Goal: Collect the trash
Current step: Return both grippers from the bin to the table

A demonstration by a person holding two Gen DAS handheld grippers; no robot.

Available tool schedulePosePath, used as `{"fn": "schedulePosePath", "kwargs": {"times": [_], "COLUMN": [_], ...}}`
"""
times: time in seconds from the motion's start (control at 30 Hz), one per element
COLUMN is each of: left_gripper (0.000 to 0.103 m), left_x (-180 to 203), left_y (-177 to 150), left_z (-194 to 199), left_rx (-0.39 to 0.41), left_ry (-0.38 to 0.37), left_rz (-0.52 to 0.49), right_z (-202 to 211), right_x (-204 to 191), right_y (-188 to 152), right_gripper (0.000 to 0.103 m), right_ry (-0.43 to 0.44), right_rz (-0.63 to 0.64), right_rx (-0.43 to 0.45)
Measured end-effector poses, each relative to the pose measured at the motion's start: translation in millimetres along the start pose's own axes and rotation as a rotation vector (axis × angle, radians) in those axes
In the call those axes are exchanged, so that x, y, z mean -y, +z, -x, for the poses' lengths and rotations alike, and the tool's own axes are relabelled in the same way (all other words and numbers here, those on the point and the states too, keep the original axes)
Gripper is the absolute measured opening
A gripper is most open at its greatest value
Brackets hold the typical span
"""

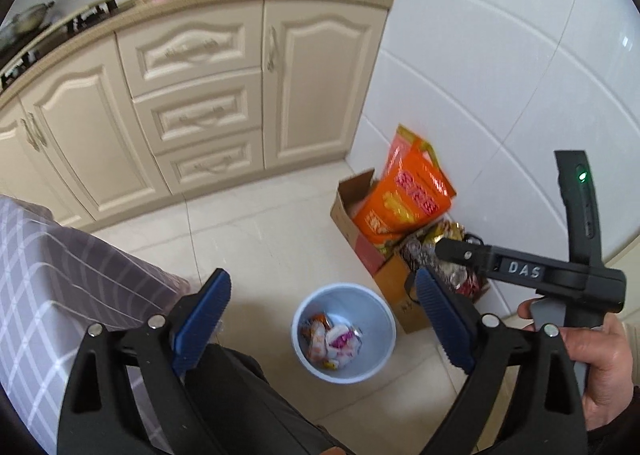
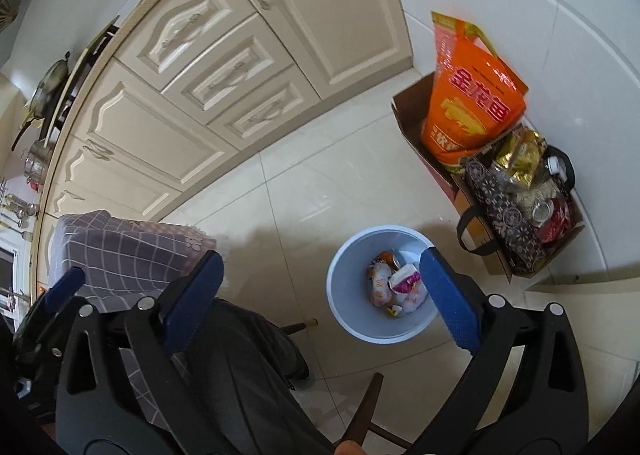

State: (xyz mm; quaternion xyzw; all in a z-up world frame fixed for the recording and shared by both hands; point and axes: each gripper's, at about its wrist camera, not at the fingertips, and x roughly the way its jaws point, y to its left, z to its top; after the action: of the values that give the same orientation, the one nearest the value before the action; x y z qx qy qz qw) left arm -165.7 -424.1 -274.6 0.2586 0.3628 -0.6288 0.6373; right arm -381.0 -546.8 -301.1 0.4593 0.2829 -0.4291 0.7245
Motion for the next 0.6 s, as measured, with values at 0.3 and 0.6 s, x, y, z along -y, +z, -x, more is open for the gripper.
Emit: {"fn": "schedulePosePath", "kwargs": {"times": [0.3, 0.6], "left_gripper": [0.092, 0.093], "left_x": [-27.9, -77.7], "left_y": [12.3, 9.3], "left_z": [67.7, 135.8], "left_rx": [0.155, 0.285], "left_ry": [0.037, 0.133], "left_rz": [0.065, 0.147], "right_z": [32.1, 56.8], "right_x": [-61.7, -154.9], "right_y": [14.9, 20.7], "right_gripper": [0.096, 0.096], "right_ry": [0.062, 0.169], "right_rz": [0.110, 0.267], "right_rx": [0.070, 0.123]}}
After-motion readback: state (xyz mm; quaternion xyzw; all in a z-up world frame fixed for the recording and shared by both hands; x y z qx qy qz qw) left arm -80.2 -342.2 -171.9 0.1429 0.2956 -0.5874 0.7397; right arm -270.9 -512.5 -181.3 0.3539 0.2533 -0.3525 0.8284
